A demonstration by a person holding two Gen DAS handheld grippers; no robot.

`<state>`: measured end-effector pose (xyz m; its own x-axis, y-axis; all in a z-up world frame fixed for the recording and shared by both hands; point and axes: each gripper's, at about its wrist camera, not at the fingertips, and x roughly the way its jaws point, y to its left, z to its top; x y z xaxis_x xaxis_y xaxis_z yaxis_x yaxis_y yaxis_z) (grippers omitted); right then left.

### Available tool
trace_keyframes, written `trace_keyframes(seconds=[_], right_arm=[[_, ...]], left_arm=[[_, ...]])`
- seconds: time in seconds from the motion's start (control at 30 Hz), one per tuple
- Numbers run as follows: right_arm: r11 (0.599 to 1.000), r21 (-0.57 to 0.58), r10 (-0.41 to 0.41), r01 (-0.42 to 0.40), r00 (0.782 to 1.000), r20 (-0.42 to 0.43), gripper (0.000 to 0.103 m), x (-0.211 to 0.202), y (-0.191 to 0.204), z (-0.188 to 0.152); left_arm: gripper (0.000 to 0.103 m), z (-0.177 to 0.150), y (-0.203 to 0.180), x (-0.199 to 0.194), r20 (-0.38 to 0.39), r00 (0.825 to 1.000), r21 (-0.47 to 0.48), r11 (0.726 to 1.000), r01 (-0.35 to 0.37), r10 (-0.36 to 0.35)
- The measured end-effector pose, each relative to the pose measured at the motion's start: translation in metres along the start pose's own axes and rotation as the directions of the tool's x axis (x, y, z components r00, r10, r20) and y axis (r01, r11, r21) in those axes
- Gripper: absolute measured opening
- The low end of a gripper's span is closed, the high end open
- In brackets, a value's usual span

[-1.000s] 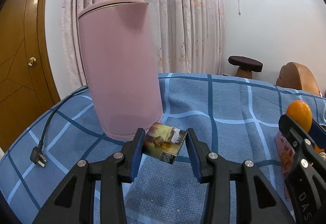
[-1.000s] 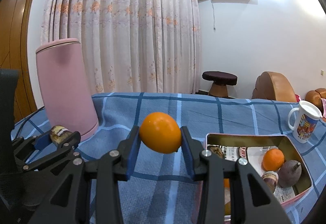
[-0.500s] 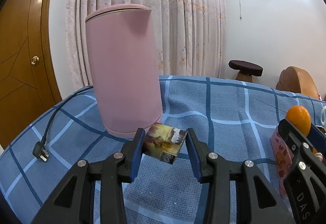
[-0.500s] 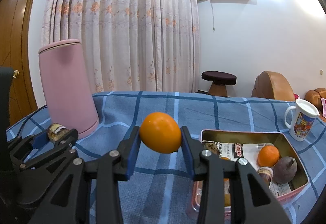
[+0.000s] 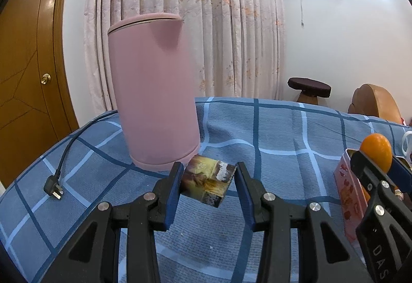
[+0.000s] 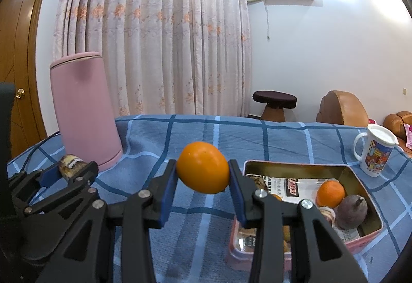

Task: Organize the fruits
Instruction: 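Carry the orange in the right gripper while the left carries the slice toward the tin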

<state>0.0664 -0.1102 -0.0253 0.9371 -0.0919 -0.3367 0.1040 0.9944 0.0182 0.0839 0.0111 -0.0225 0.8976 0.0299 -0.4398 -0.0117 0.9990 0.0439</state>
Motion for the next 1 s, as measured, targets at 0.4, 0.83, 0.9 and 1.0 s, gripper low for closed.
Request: trace_keyframes(seconds=[0.4,0.83,0.9,1.0], right_arm=[[1.000,0.001,-0.014,0.014,1.000,-0.002,0.042,-0.010,-0.015,0.000],[0.999,-0.013,-0.043,0.043,0.999,0.014,0.042,-0.022,-0.034,-0.004],[0.999,-0.013,-0.049,0.049,0.999,0.015,0.042,-0.024,-0.038,-0.004],[0.998,-0.011,-0.059,0.060,0.998,0.019,0.042,-0.027,-0.045,-0.005]], left_arm=[[0.043,-0.003,-0.015,-0.007,0.002,1.000,0.016,1.000,0.025,-0.025],[0.043,-0.006,-0.028,-0.015,0.010,0.999,0.030,0.999,0.042,-0.042],[0.043,-0.007,-0.033,-0.017,0.013,0.999,0.035,0.998,0.046,-0.047],[0.043,-0.008,-0.040,-0.021,0.018,0.998,0.048,0.997,0.054,-0.055]])
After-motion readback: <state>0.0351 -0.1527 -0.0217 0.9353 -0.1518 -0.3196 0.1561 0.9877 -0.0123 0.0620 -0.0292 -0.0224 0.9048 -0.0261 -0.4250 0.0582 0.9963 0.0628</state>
